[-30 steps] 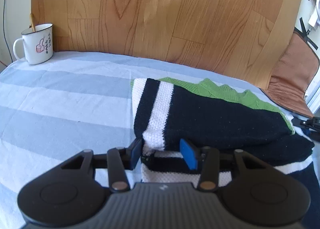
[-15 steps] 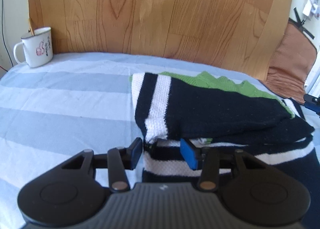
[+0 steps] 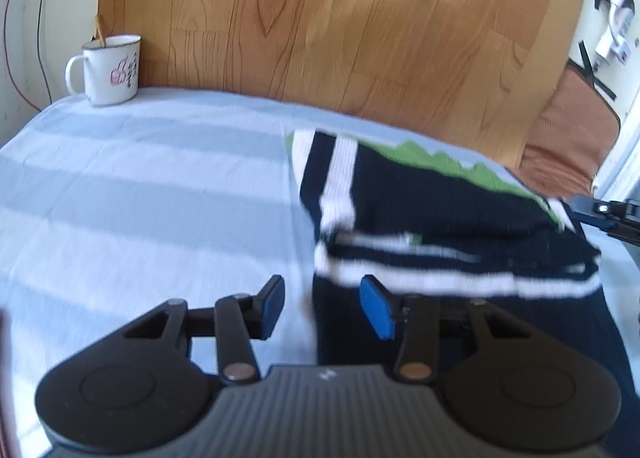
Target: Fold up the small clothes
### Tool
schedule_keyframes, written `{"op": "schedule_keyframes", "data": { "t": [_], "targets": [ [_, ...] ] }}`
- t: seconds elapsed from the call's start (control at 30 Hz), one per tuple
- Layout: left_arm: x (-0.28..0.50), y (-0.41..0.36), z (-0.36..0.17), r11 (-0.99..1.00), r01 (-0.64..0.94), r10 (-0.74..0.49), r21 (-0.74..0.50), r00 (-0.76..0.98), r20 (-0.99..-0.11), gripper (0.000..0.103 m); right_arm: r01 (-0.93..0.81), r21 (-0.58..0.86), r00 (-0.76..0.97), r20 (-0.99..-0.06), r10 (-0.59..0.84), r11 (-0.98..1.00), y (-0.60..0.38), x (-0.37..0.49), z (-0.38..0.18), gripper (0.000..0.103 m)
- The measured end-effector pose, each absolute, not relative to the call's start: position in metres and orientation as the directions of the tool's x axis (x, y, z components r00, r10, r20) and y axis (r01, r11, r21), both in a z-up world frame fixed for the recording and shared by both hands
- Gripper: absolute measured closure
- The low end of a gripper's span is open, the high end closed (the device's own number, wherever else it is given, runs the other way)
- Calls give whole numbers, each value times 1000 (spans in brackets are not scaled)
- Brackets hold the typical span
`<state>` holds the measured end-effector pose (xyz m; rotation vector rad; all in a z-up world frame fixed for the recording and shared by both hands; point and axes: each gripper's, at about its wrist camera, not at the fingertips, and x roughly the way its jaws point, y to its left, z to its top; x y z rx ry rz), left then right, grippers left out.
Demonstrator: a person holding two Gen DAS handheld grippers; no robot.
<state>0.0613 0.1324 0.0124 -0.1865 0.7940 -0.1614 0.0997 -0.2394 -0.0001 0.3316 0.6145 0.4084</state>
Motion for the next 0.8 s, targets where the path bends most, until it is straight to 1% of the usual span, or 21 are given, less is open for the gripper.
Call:
{"op": "schedule_keyframes", "data": {
  "t": [0.03, 0.07, 0.1, 0.13, 0.2, 0.27, 0.37, 0.5, 0.67, 0.8],
  "targets": [
    [59, 132, 9, 972, 72, -212, -224, 679, -703, 63, -234, 401, 726, -534, 434, 886, -239, 104, -11, 60],
    [56, 131, 5, 974, 74, -206, -212, 673, -710, 63, -218, 397, 712, -560, 424, 891, -240, 107, -20, 65],
    [52, 128, 5, 981, 80, -185, -179, 684, -706, 64, -216, 403, 732, -536, 421, 889, -244, 104, -21, 71],
    [49, 126, 5, 984, 86, -170, -154, 683, -710, 64, -199, 417, 722, -549, 420, 887, -246, 103, -19, 71],
    [44, 127, 8, 984, 87, -173, -156, 674, -718, 64, -176, 430, 735, -542, 408, 886, -249, 95, -9, 67],
    [39, 132, 12, 980, 85, -190, -180, 673, -715, 64, -201, 408, 748, -524, 408, 891, -248, 86, 3, 67],
    [37, 141, 22, 980, 74, -182, -184, 696, -694, 64, -223, 382, 761, -507, 405, 897, -249, 84, 20, 67],
    [40, 149, 36, 977, 47, -179, -208, 714, -677, 64, -225, 410, 772, -479, 419, 884, -255, 82, 31, 67],
    [21, 144, 37, 982, 96, -182, -161, 691, -699, 61, -242, 447, 738, -492, 463, 861, -259, 50, 21, 66],
    [-20, 151, 37, 975, 140, -220, -170, 668, -711, 60, -246, 494, 699, -506, 506, 834, -277, -8, -1, 66]
  ]
}}
